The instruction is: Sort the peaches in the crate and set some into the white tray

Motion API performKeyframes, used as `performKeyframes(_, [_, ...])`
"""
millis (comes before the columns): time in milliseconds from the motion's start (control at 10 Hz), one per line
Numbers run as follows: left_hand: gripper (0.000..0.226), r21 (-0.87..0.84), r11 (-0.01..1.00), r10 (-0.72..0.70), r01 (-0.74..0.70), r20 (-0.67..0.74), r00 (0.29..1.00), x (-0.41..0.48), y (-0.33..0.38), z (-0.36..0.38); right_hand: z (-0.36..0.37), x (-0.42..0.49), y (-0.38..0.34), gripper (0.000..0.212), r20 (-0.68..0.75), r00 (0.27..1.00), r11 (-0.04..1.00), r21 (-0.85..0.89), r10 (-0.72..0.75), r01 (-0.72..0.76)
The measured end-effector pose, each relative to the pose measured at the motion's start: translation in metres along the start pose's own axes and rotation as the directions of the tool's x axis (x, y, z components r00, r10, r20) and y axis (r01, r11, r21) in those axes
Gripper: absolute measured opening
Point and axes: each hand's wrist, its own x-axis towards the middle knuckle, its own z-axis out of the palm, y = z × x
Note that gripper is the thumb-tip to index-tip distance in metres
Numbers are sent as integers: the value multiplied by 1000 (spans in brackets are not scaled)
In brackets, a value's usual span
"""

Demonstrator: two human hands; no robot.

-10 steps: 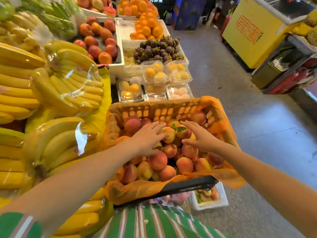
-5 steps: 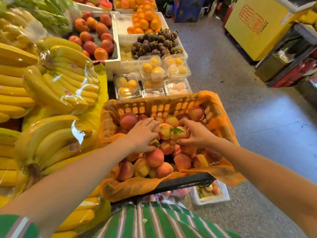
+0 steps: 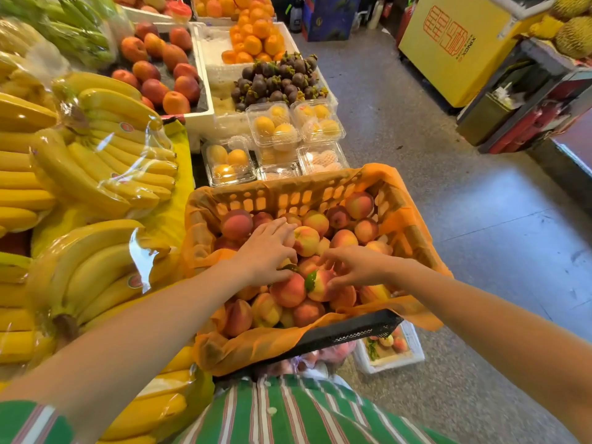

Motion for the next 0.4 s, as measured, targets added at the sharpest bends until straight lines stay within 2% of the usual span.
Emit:
performKeyframes(100, [24, -20, 999, 44, -46, -101, 994, 1, 3, -3, -2, -12, -6, 35, -113, 993, 996, 89, 20, -10])
performKeyframes(200, [21, -43, 991, 115, -124, -173, 978, 6, 8, -8, 1, -28, -14, 31, -264, 962, 978, 207, 63, -7])
performKeyframes(300, [18, -90, 971, 194, -219, -226, 955, 11, 21, -15, 10, -51, -25, 26, -411, 908, 955, 292, 86, 41])
performKeyframes(400, [16, -158, 955, 217, -251, -206, 954, 17, 39, -19, 21, -75, -38, 14, -585, 803, 923, 362, 113, 133])
